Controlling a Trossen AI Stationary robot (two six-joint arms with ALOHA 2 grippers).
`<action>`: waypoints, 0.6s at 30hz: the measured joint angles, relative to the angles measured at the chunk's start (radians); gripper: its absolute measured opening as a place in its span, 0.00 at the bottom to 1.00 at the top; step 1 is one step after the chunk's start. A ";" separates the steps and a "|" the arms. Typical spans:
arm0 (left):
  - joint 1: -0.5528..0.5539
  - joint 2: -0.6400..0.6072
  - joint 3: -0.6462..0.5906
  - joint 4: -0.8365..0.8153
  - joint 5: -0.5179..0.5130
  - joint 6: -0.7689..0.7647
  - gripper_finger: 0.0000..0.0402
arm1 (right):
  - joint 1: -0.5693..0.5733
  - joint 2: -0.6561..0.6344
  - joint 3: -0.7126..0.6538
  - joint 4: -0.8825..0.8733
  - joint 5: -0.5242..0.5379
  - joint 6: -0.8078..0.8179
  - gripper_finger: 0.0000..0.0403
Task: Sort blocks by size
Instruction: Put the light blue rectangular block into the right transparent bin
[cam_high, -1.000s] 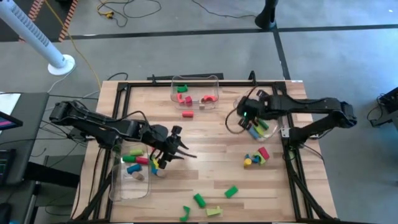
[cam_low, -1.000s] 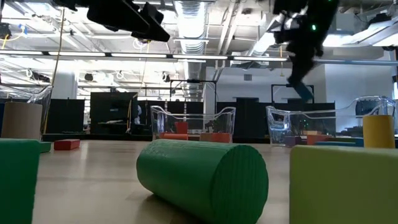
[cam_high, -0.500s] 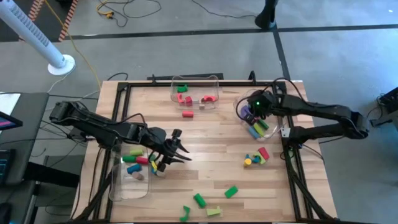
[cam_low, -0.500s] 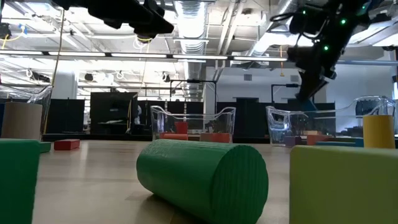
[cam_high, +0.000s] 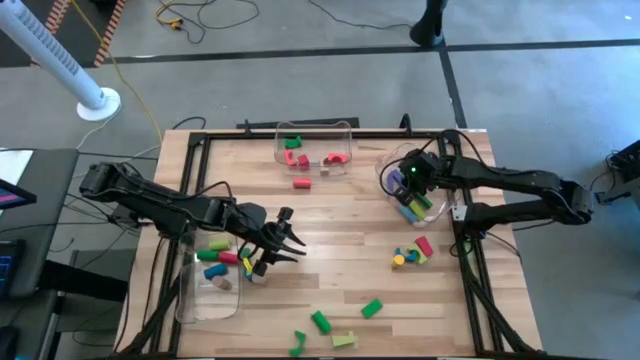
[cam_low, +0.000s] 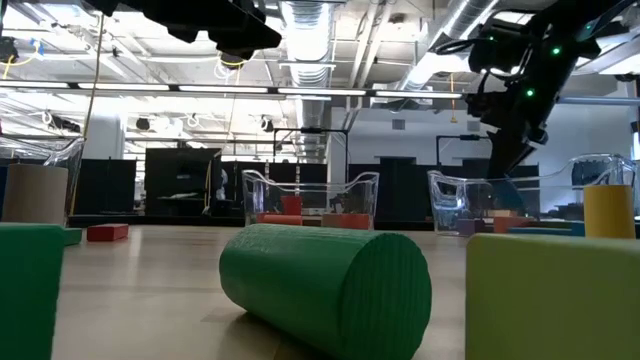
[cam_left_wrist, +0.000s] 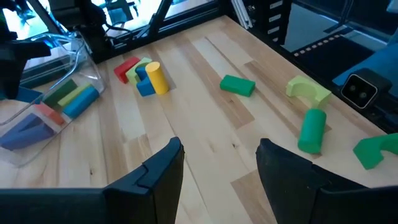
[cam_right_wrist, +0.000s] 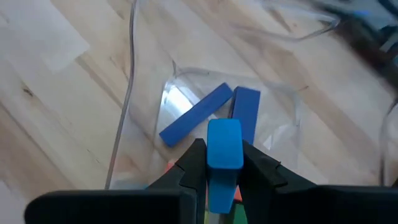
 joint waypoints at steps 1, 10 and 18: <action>0.000 0.000 0.000 0.002 0.000 0.000 0.48 | -0.001 0.000 0.000 -0.005 -0.005 0.006 0.23; 0.000 0.000 0.000 0.017 0.000 -0.011 0.48 | -0.001 0.000 0.000 -0.039 -0.028 0.031 0.23; -0.006 0.000 0.000 0.017 0.000 -0.018 0.48 | -0.001 0.000 0.000 -0.056 -0.028 0.074 0.23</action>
